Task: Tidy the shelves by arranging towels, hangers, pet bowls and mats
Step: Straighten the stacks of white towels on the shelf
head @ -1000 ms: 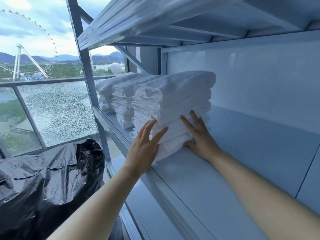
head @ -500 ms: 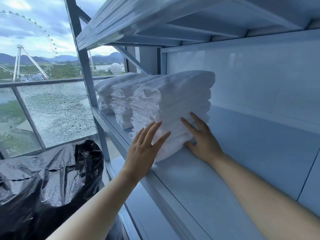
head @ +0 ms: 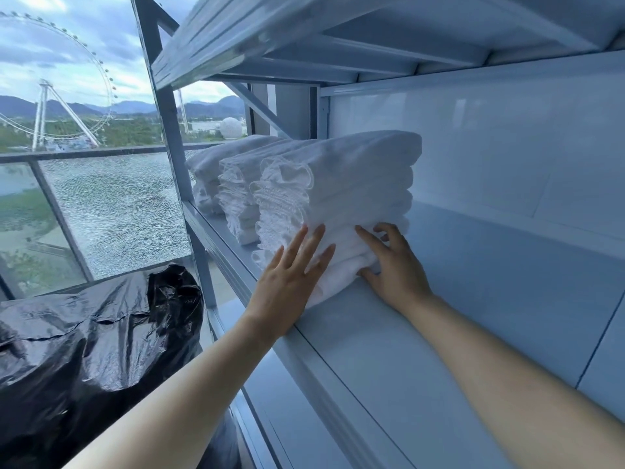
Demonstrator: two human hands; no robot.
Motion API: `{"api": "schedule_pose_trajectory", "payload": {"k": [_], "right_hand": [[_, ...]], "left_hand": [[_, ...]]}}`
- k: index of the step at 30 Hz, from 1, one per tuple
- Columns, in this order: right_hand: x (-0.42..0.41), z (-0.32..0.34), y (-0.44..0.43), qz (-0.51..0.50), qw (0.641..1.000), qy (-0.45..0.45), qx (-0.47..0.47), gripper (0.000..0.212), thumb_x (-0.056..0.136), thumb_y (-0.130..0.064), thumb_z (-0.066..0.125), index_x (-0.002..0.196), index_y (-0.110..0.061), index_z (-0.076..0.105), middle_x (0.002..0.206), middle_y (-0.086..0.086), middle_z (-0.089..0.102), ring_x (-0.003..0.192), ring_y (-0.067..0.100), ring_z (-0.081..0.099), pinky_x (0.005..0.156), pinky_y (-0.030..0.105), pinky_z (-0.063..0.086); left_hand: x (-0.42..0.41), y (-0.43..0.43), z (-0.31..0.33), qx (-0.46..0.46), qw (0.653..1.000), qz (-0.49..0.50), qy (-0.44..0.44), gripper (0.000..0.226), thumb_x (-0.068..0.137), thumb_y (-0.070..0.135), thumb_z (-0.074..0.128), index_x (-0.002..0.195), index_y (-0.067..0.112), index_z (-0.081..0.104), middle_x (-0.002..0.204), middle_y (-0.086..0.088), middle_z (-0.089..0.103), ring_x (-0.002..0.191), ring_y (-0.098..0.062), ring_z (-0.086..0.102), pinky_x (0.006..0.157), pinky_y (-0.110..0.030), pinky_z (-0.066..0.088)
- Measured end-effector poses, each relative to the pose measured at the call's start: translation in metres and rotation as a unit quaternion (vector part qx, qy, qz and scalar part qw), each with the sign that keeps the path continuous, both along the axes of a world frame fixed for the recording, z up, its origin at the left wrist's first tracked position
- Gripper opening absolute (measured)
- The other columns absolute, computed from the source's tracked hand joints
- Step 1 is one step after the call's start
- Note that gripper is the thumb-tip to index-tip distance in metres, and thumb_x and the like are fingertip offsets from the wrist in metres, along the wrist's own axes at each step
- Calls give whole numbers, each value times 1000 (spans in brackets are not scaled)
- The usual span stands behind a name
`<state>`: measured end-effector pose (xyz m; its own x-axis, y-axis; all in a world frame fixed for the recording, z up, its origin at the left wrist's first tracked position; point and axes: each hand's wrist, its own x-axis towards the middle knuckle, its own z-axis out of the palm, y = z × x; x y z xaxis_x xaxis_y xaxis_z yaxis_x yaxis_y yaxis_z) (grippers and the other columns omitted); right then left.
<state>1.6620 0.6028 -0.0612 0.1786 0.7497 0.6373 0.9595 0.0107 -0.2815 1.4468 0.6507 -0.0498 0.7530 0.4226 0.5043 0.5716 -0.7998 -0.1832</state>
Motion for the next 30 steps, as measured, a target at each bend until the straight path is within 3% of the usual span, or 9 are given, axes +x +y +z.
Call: {"api": "schedule_pose_trajectory", "payload": {"k": [2, 5, 7, 14, 22, 25, 30], "right_hand": [[0, -1, 1, 9, 1000, 4, -2, 69, 79, -21, 69, 140, -30, 38, 140, 6, 32, 122, 25, 40, 87, 42, 50], [1, -1, 1, 28, 1000, 0, -1, 70, 79, -18, 70, 141, -27, 38, 140, 8, 32, 123, 27, 41, 90, 43, 49], [2, 0, 1, 40, 999, 2, 2, 71, 78, -17, 70, 140, -24, 39, 139, 10, 33, 122, 28, 42, 93, 41, 47], [2, 2, 2, 67, 997, 3, 24, 72, 72, -14, 74, 138, -19, 44, 133, 15, 39, 120, 28, 45, 96, 30, 40], [5, 3, 1, 79, 996, 19, 23, 71, 72, -15, 76, 136, -19, 46, 132, 14, 39, 118, 26, 44, 96, 23, 35], [4, 3, 6, 86, 996, 17, 11, 73, 73, -16, 75, 138, -20, 43, 133, 14, 37, 119, 26, 42, 98, 26, 37], [5, 1, 12, 92, 995, 19, -28, 76, 79, -16, 69, 144, -27, 31, 141, 7, 26, 127, 22, 35, 98, 39, 45]], "left_hand": [[0, 0, -1, 8, 999, -17, -35, 63, 86, 7, 21, 148, 19, 20, 154, -4, -6, 141, -30, -8, 114, -44, 19], [-1, 1, -3, 44, 994, -46, -86, 48, 88, 18, 60, 135, 12, 49, 149, -13, 31, 136, -36, 27, 102, -47, 41], [-1, 5, -5, 55, 994, -53, -79, 55, 81, 29, 69, 131, 10, 54, 145, -15, 37, 133, -37, 35, 98, -47, 45], [3, 6, -9, 66, 992, -48, -94, 53, 80, 20, 72, 129, 11, 55, 147, -14, 36, 135, -37, 32, 95, -47, 48], [0, 8, -8, 63, 994, -44, -77, 58, 74, 39, 74, 125, 16, 60, 146, -13, 38, 134, -35, 35, 96, -44, 45], [2, 10, -9, 69, 993, -26, -92, 53, 76, 29, 74, 125, 16, 59, 148, -11, 35, 135, -33, 32, 96, -43, 45], [4, 14, -12, 33, 995, 6, -91, 51, 89, 26, 61, 137, 21, 46, 156, -3, 13, 143, -27, 13, 101, -38, 40]]}}
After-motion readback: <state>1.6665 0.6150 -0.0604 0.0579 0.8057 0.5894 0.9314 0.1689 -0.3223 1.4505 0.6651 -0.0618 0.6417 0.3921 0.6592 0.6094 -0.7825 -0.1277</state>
